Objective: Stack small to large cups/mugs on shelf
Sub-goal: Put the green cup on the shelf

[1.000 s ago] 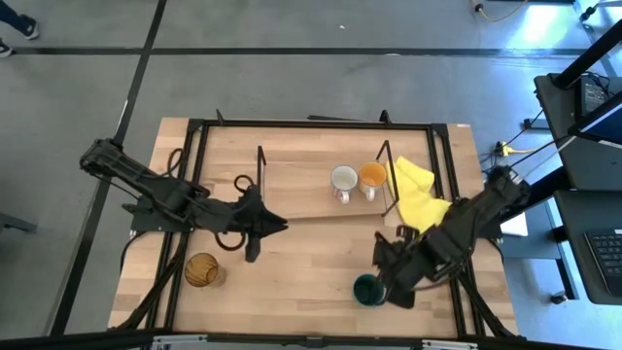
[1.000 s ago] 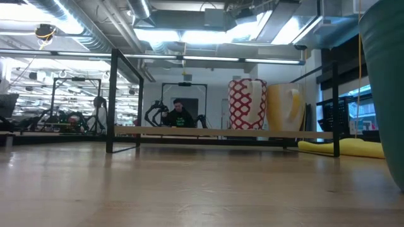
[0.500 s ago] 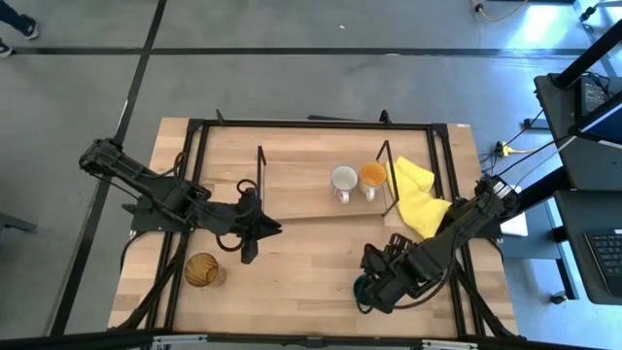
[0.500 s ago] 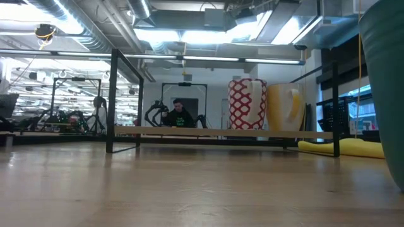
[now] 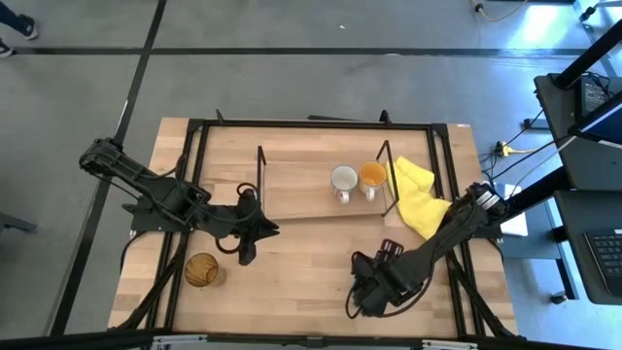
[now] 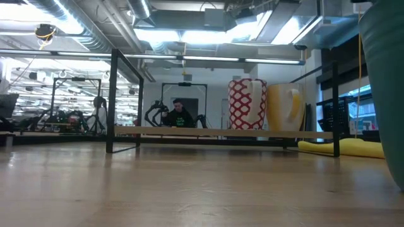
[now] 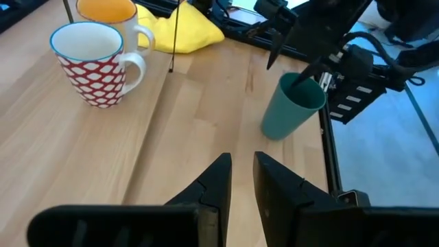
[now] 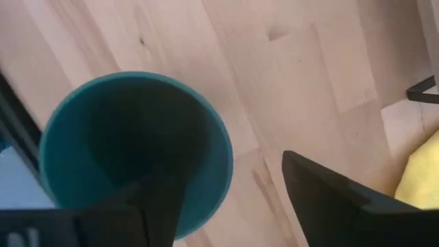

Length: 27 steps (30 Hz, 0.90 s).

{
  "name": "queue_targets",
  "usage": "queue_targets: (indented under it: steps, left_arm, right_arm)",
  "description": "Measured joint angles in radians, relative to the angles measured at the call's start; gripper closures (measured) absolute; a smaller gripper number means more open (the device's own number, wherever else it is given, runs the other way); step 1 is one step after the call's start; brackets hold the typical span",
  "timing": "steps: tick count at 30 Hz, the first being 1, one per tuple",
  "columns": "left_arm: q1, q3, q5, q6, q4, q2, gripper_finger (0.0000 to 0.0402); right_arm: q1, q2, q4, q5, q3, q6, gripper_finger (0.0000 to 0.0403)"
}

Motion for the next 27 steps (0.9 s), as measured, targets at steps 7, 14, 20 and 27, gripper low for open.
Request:
queue_targets:
  steps: [7, 14, 20, 27]
  left_arm:
    - [0.000, 0.000, 0.000, 0.000, -0.004, 0.000, 0.0345]
    - [0.000, 0.000, -0.001, -0.001, -0.020, 0.000, 0.0345]
    - [0.000, 0.000, -0.001, -0.005, -0.019, 0.001, 0.0345]
    - [0.000, 0.000, -0.001, -0.005, -0.018, 0.001, 0.0345]
  right_arm:
    - [-0.001, 0.065, -0.001, 0.001, 0.000, -0.017, 0.0181]
    - [-0.003, 0.075, 0.000, 0.001, 0.000, -0.041, 0.0274]
    - [-0.012, 0.066, 0.022, -0.015, 0.008, -0.071, 0.0387]
    - [-0.062, 0.074, 0.010, -0.011, 0.078, -0.119, 0.0390]
